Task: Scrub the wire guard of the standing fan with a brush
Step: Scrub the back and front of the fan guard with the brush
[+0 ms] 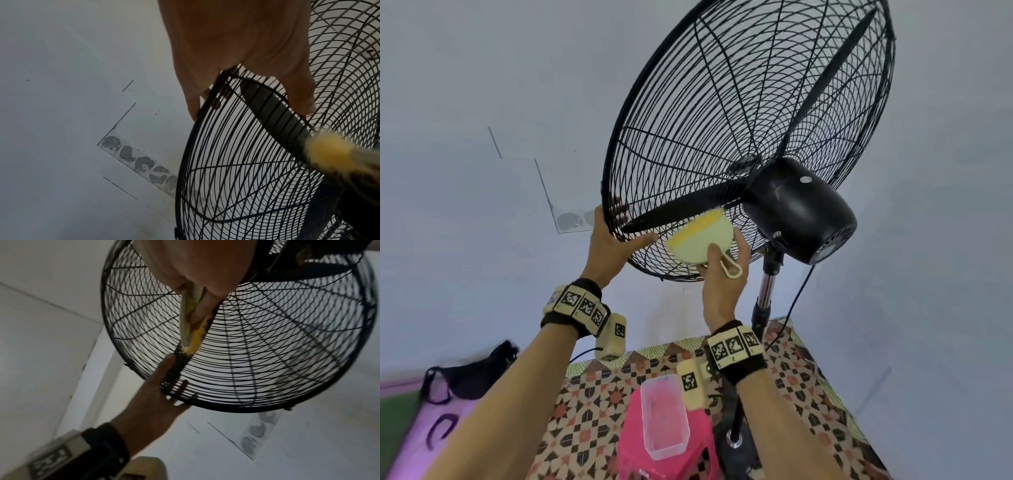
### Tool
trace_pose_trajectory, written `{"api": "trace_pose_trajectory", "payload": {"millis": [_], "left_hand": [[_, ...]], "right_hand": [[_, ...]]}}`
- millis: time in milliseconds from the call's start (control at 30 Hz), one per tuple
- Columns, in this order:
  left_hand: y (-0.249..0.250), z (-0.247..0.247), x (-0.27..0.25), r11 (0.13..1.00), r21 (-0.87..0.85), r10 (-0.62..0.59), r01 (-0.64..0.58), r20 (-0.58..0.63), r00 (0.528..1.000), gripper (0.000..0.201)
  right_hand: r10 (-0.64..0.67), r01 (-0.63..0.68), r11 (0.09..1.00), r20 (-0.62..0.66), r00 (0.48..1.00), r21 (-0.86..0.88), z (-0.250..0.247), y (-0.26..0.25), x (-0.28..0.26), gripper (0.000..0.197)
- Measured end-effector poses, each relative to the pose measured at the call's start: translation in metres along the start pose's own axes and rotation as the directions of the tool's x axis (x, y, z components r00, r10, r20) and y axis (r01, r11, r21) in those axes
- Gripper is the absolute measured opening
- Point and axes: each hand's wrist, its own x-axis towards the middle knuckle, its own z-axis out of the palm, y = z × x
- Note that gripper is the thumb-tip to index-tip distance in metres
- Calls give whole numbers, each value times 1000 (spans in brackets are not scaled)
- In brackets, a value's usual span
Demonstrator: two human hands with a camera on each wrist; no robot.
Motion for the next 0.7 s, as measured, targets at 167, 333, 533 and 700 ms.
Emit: {"api": "trace_pose_trajectory", "payload": {"millis": [167,333,533,700], "left_hand": [[-3,-1,-1,1000,-5,-9,9,-19,1000,105],[-1,6,-6,1000,-23,15,-15,-31,999,110],[-7,9,-6,1000,-9,6,-6,-37,999,117],[-10,6,-4,1000,25,-7,8,-26,1000,120]], "right_hand": [[54,-56,998,-61,997,-32,1,20,-10,50],[87,-88,996,-70,994,-15,-6,7,2,49],[-15,20,999,-93,996,50,6,3,9,50],[85,-82,996,-101,991,32,-10,14,12,51]]}}
